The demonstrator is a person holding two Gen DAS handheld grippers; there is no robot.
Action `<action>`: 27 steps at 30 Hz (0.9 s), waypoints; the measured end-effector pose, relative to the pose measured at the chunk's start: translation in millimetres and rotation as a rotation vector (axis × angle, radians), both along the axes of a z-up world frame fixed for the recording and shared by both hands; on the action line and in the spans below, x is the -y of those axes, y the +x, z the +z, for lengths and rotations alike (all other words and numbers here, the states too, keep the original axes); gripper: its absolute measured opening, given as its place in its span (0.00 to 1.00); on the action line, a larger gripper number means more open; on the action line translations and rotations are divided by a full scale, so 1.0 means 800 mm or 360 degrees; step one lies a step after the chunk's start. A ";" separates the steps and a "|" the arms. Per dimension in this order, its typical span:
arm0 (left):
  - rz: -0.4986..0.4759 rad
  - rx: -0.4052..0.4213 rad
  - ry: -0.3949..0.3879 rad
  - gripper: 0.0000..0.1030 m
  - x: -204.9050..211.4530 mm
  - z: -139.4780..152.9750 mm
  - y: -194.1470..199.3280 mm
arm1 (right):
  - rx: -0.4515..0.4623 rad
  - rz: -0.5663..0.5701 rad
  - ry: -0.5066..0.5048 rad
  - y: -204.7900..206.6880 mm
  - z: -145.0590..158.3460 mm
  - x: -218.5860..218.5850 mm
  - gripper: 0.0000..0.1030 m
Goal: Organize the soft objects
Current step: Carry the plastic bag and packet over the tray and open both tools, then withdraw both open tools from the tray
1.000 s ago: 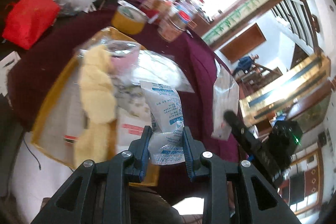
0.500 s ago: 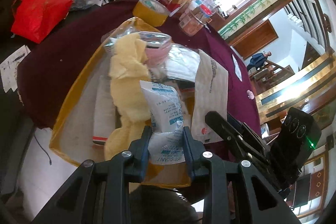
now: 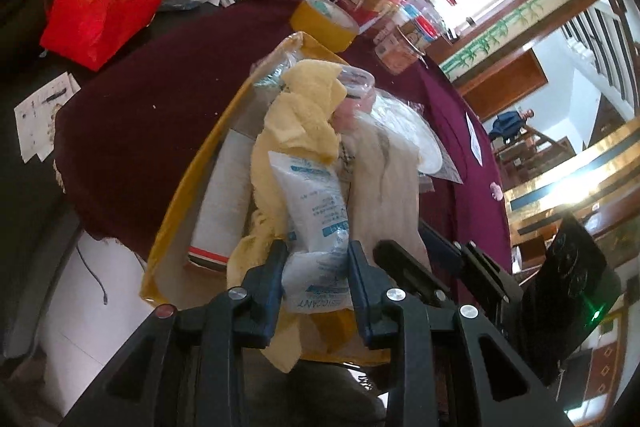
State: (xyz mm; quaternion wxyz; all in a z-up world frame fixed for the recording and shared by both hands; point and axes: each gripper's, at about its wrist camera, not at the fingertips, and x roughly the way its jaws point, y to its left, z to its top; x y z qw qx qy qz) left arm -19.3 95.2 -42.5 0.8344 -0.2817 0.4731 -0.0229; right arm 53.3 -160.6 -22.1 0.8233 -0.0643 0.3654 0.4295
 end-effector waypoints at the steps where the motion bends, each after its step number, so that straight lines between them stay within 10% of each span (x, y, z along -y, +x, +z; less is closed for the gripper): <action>1: -0.0003 0.0001 0.0022 0.39 0.002 0.000 0.000 | -0.0008 -0.0004 0.0004 -0.001 -0.001 -0.002 0.46; 5: 0.0004 0.0071 0.0136 0.68 0.011 0.010 -0.007 | -0.0031 -0.0038 0.0030 -0.002 -0.001 0.002 0.63; 13: 0.0047 0.0251 0.0549 0.91 0.042 0.047 -0.023 | -0.0067 -0.0221 0.0186 -0.019 0.011 0.048 0.73; 27: -0.0031 0.0214 0.1050 0.94 0.095 0.053 -0.033 | -0.0179 -0.0485 0.0086 -0.038 0.009 0.072 0.73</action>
